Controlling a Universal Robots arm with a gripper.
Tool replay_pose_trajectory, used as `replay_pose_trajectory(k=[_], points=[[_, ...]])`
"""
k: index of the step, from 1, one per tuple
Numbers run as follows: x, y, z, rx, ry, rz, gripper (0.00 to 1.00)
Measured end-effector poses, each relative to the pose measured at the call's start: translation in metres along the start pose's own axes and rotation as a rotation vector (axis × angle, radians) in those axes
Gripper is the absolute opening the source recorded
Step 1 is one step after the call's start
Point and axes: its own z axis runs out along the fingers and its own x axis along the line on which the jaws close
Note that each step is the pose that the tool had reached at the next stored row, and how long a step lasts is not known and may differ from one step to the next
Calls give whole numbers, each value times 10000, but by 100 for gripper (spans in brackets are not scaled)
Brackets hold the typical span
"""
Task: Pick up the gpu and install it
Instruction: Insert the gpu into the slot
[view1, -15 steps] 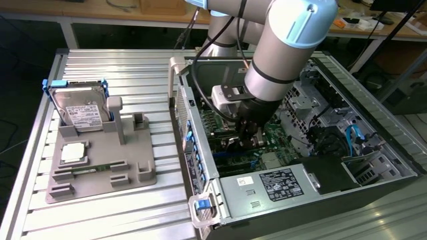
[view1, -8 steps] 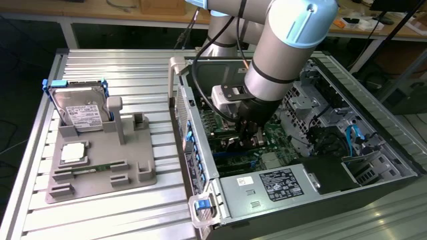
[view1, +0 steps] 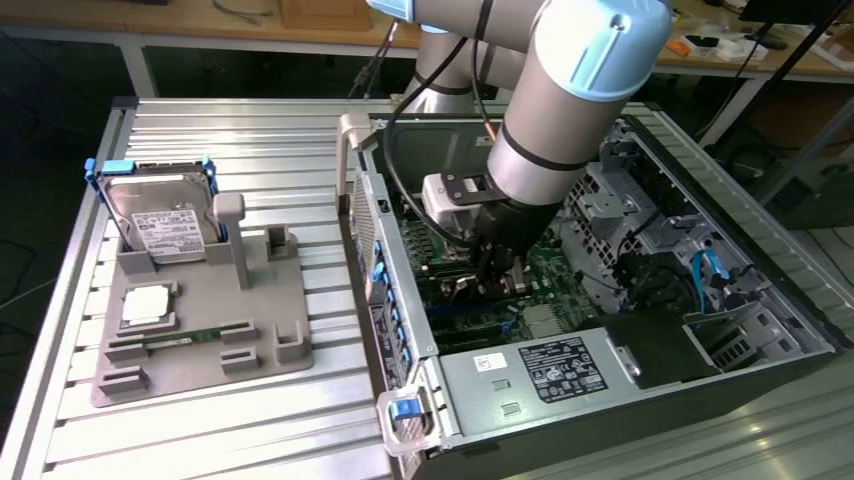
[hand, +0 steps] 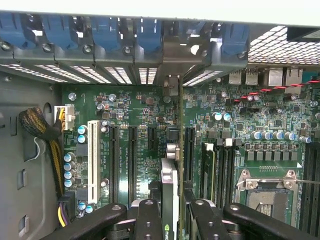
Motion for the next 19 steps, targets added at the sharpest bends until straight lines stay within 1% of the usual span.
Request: replay_pose_trajectory(k=[7, 8, 11, 19], points=[[0, 0, 9, 1, -2, -1, 27], [0, 0, 6, -7, -4, 1, 27], [-1, -22, -6, -66, -10, 3, 27], [0, -23, -8, -73, -7, 4, 27]])
